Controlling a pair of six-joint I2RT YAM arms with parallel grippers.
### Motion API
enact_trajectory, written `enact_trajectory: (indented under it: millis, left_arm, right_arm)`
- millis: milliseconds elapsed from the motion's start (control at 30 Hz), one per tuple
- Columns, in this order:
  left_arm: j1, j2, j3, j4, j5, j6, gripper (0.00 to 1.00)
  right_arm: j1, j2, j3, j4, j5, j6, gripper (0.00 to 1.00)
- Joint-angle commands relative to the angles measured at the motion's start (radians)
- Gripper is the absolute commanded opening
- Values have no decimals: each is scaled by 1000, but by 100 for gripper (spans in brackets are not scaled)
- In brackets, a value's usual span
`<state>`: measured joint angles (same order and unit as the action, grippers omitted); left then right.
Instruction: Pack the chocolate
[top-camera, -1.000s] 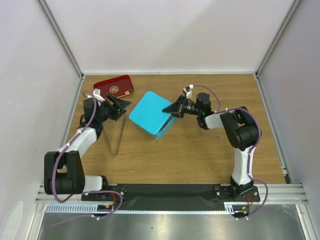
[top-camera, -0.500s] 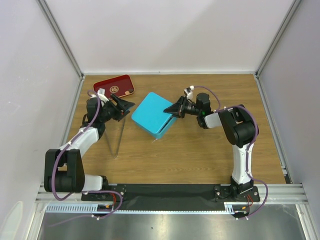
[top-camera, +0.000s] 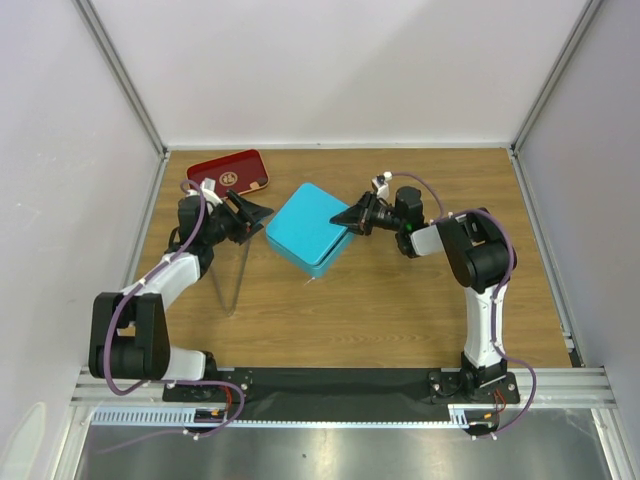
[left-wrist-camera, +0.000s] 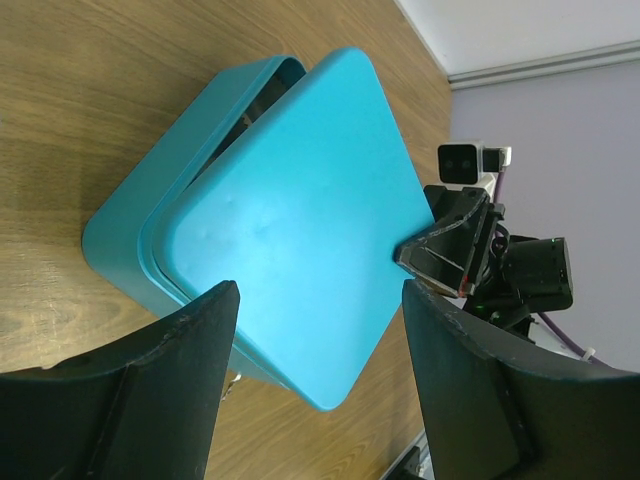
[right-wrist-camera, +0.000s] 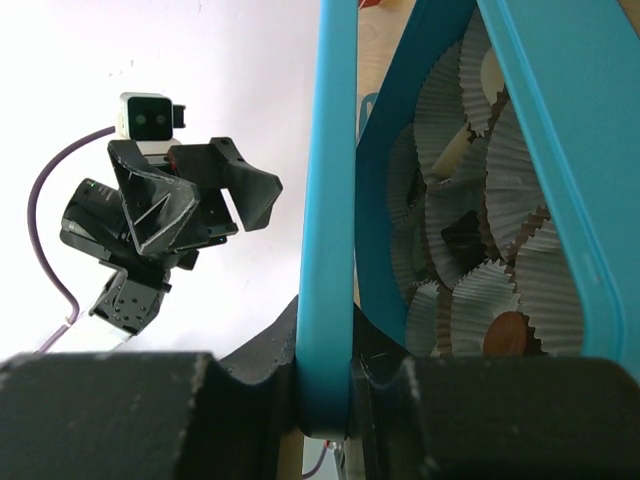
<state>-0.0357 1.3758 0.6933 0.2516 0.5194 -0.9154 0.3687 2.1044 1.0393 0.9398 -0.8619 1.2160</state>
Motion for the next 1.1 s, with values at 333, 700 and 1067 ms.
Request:
enact_trajectory:
  millis: [333, 700, 1067]
  left_arm:
    - [-7, 6, 34, 11, -4, 32, 72]
    - [-23, 52, 35, 49, 33, 15, 72]
    - [-49, 74, 49, 69, 27, 4, 72]
  right_arm:
    - [10, 14, -1, 151, -8, 63, 0]
    - [16, 14, -44, 174, 8, 65, 0]
    - [7, 14, -42, 171, 15, 57, 0]
